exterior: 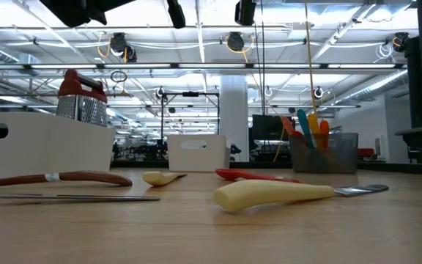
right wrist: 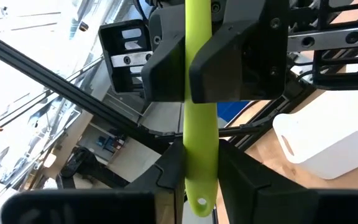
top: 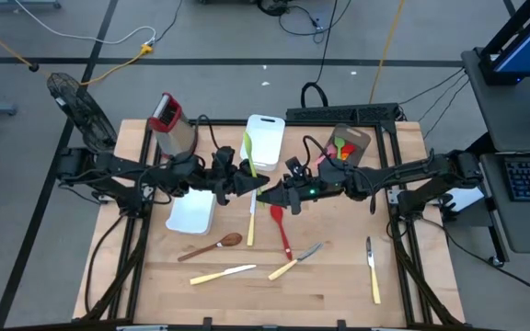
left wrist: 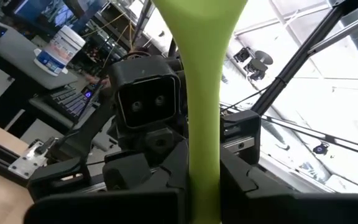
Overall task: Pick & Place Kitchen Items
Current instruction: Put the light green serving spoon into the top white bin
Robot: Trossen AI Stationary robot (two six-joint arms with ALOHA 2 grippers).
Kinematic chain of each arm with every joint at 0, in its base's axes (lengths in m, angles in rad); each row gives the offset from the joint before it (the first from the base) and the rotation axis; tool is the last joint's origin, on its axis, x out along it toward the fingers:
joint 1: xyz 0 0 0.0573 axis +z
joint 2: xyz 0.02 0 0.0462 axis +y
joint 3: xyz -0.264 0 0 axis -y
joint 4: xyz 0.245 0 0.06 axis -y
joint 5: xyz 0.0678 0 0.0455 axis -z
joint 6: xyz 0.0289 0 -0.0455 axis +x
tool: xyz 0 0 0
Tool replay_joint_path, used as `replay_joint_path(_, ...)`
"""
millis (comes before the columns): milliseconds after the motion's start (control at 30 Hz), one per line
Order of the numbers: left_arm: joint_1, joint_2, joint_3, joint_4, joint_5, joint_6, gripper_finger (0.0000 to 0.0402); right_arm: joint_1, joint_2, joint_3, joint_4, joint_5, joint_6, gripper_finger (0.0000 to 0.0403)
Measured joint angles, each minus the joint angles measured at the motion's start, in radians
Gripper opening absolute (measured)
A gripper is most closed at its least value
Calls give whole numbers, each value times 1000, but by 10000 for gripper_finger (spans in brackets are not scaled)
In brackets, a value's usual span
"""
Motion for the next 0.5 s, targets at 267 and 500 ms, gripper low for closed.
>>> replay_joint_path(267, 0, 0, 0, 0, 5, 7, 33, 1, 0, 0, -5, 5, -8, 70)
replay_joint_path(500, 13, -1, 0, -36, 14, 4, 33, 0, 0, 0, -12, 10, -5, 128)
